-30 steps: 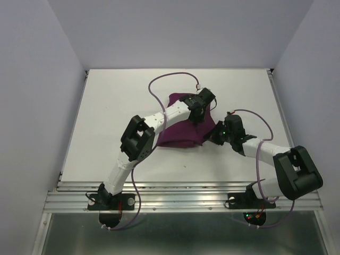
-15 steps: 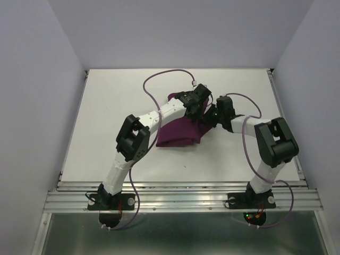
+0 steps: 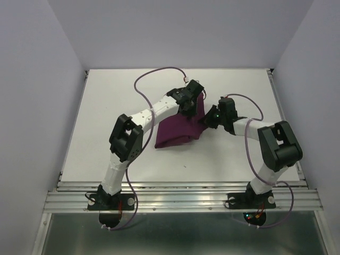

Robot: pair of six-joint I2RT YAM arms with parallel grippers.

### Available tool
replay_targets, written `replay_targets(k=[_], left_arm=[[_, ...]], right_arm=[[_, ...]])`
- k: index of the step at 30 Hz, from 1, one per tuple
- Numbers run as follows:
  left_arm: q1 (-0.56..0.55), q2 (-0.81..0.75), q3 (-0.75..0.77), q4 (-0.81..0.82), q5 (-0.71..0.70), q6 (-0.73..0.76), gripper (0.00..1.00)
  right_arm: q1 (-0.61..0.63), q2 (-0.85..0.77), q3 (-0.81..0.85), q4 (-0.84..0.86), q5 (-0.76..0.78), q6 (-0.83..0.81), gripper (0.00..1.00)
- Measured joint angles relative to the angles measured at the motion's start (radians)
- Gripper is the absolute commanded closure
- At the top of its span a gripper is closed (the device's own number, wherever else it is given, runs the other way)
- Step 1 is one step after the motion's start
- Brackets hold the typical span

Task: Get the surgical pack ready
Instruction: Pack the surgical kit at the center of the board.

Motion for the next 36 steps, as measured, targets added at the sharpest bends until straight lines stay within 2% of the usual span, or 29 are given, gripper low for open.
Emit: replay_targets(k=[4,8,19,27,30,36], left_arm=[[0.015,-0.01,-0.013,0.006,0.002,-0.005,1.0],[0.023,-0.011,-0.013,0.008,0.002,-0.006,1.0],[0.026,-0.027,-0.032,0.018,0.003,-0.008,1.0],[0.04,-0.051,-0.032,0.0,-0.005,0.0,1.0],[0.042,-0.067,-0.047,0.006,-0.008,0.001,1.0],[0.043,-0.109,-0.1,0.026,-0.006,0.004,1.0]], right_arm=[[0.001,-0.1,-0.1,0.019,-0.008,0.007,0.92],[0.015,-0.111,-0.136,0.03,-0.018,0.023,0.92],[0.116,0.09,-0.029,0.143,-0.083,0.068,0.92],[0.154,0.103,0.013,0.161,-0.095,0.073,0.92],[0.157,0.089,0.013,0.136,-0.046,0.064,0.92],[0.1,0.042,0.0,0.105,-0.007,0.049,0.92]])
